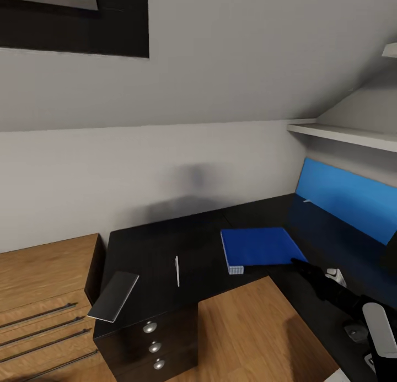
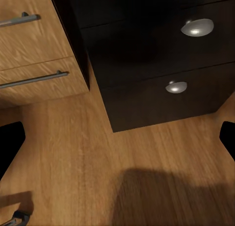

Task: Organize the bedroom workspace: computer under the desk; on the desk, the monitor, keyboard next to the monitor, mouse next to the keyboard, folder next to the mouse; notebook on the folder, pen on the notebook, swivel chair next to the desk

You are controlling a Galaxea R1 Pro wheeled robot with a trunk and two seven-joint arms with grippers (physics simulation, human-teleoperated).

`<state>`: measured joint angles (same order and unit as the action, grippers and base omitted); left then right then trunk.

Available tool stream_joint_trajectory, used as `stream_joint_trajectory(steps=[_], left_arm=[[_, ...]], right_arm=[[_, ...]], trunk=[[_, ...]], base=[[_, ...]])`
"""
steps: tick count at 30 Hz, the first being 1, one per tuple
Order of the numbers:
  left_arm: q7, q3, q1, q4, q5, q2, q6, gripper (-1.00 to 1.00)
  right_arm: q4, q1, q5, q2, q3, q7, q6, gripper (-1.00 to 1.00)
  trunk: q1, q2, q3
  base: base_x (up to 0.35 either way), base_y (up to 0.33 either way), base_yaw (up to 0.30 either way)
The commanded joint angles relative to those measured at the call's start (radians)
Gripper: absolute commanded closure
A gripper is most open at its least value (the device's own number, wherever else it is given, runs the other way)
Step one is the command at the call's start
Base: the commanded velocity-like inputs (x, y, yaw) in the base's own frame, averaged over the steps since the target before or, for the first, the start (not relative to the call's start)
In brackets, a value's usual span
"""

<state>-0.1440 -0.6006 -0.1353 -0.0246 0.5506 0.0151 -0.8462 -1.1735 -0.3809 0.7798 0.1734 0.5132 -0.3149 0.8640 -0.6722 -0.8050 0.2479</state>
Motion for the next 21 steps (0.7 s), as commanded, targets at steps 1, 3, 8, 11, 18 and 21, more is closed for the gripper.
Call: stream_joint_trajectory(steps=[1, 3, 8, 11, 18, 21], left_arm=[[-0.009, -0.002, -0.001, 0.000, 0.011, 0.000, -0.001, -1.00], [-0.009, -0.002, -0.001, 0.000, 0.011, 0.000, -0.002, -1.00], [-0.009, -0.002, -0.001, 0.000, 0.011, 0.000, -0.002, -1.00], [-0.009, -0.002, -0.001, 0.000, 0.011, 0.000, -0.002, -1.00], [-0.009, -0.002, -0.001, 0.000, 0.011, 0.001, -0.002, -1.00], [-0.009, -0.002, -0.001, 0.000, 0.011, 0.002, -0.002, -1.00]], right_arm=[[0.000, -0.001, -0.003, -0.001, 0.002, -0.004, 0.006, 1.00], [0.000, -0.001, -0.003, -0.001, 0.002, -0.003, 0.006, 1.00], [0.000, -0.001, -0.002, -0.003, 0.002, -0.003, 0.006, 1.00], [0.001, -0.001, -0.002, -0.003, 0.003, -0.002, 0.005, 1.00], [0.019, -0.001, -0.003, -0.006, 0.004, 0.001, -0.079, 1.00], [0.038, -0.001, -0.004, -0.007, 0.004, 0.002, -0.111, 1.00]], trunk=[[0.000, -0.001, 0.001], [0.000, -0.001, 0.001], [0.000, -0.001, 0.001], [0.000, -0.001, 0.000], [0.000, -0.001, -0.003], [0.000, -0.001, -0.004]], base=[[0.000, 0.000, 0.000], [0.000, 0.000, -0.003], [0.000, 0.000, -0.118], [0.000, 0.000, -0.219], [0.000, 0.000, -0.244], [0.000, 0.000, -0.243]])
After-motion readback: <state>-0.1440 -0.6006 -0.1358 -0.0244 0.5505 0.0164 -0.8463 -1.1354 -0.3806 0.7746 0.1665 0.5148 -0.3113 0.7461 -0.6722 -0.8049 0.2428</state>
